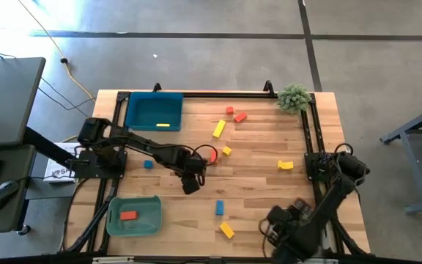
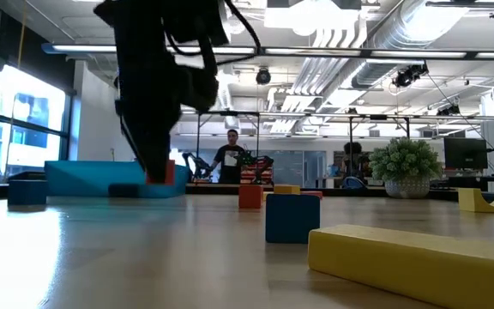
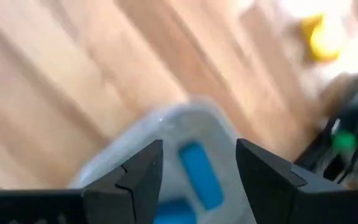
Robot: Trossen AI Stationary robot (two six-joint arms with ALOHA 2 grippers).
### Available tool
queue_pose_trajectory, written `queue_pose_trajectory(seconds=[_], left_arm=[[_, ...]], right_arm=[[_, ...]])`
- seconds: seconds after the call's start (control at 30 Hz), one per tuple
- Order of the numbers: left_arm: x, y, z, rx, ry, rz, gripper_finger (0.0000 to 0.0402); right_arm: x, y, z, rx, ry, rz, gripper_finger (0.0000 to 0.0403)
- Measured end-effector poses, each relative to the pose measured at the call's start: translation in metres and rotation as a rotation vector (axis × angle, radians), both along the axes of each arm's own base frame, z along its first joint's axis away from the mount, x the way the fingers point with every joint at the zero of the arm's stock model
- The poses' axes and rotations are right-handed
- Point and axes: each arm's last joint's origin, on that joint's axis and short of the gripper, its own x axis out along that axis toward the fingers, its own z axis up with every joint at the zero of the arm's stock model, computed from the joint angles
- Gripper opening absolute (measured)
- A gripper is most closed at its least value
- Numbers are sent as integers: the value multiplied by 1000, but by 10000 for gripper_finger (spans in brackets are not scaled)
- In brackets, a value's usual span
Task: Sort & place blocks by color
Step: Put the bottom orange block into the green bin
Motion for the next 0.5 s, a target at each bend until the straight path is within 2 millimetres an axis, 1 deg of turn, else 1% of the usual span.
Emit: queue_pose_trajectory(seconds=[0.07,0.27,0.37,0.5], left_arm=[[-7,-2,12,8,-3,-7,104],[-26,-5,53,29,-99,-15,104],[-39,-4,72,47,-144,-10,104],[-57,-2,95,74,-190,1,104]], right_arm=[[12,-12,0,-13,29,45,191],[50,-52,1,-58,103,199,191],[65,-73,2,-93,138,275,191],[83,-101,2,-105,194,335,191]])
